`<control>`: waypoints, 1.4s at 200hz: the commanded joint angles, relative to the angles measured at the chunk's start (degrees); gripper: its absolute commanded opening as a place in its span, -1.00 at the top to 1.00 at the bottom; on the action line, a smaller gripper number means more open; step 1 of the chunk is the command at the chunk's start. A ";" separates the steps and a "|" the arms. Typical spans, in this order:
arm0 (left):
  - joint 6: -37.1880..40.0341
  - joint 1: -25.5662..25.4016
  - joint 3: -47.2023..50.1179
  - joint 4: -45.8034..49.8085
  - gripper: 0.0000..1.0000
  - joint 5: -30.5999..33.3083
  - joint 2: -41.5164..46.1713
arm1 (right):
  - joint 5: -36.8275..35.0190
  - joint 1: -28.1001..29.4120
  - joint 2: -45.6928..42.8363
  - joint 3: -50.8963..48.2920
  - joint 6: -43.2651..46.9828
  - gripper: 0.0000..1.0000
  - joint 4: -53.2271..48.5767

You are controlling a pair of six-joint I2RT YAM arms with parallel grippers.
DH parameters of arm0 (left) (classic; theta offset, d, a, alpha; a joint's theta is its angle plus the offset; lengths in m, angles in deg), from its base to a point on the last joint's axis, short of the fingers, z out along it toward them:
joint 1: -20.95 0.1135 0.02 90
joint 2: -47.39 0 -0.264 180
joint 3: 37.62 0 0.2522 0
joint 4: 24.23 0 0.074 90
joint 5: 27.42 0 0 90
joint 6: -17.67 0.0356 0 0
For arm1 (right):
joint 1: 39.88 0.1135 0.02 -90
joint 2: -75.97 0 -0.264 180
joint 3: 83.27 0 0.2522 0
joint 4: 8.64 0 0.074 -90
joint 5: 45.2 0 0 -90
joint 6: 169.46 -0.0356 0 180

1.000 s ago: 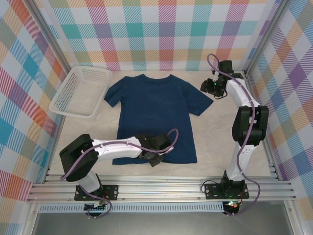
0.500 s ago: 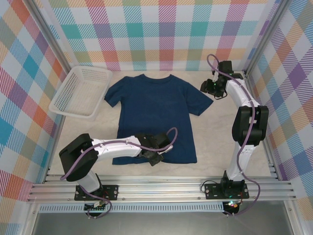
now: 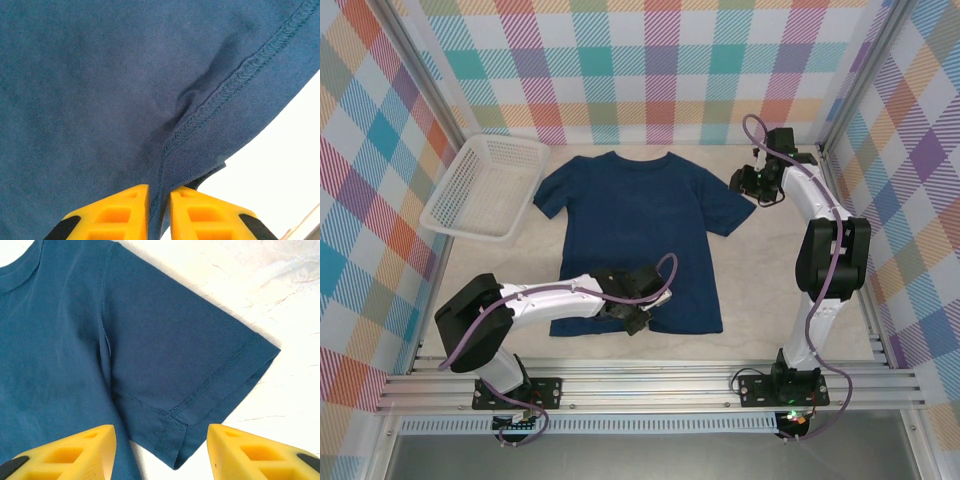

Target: Fold the inside-out t-shirt

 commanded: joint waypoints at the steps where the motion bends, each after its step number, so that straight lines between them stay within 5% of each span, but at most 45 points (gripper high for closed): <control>1: 0.05 0.75 -0.85 1.59 0.70 -1.22 -1.21 | 1.05 0.53 -2.21 -0.47 0.72 -0.02 0.55; 39: 0.13 1.58 -0.93 -0.98 1.00 -1.49 -2.12 | 5.28 0.76 -6.97 -6.11 -1.06 0.00 3.27; 69: -8.11 7.68 0.69 -8.31 1.00 -5.68 5.86 | 11.50 4.22 -25.41 -23.92 -1.67 -0.03 12.51; 104: -18.61 17.83 -1.77 -9.27 1.00 -13.81 10.89 | 12.47 18.05 -47.43 -42.88 3.16 0.04 15.88; 137: -22.17 23.43 -10.21 -3.57 1.00 -19.91 8.82 | 12.03 31.41 -64.14 -60.73 3.50 0.11 34.18; 172: -21.33 25.00 -15.84 1.86 1.00 -22.26 7.63 | -3.45 49.55 -49.02 -61.48 11.48 0.44 49.09; 229: -18.95 26.11 -17.24 5.12 1.00 -22.98 7.71 | -11.53 54.30 -21.68 -60.05 13.13 0.77 73.80; 280: -17.19 28.38 -18.15 7.13 1.00 -23.08 9.05 | -17.71 54.68 -9.61 -57.75 10.81 0.85 80.54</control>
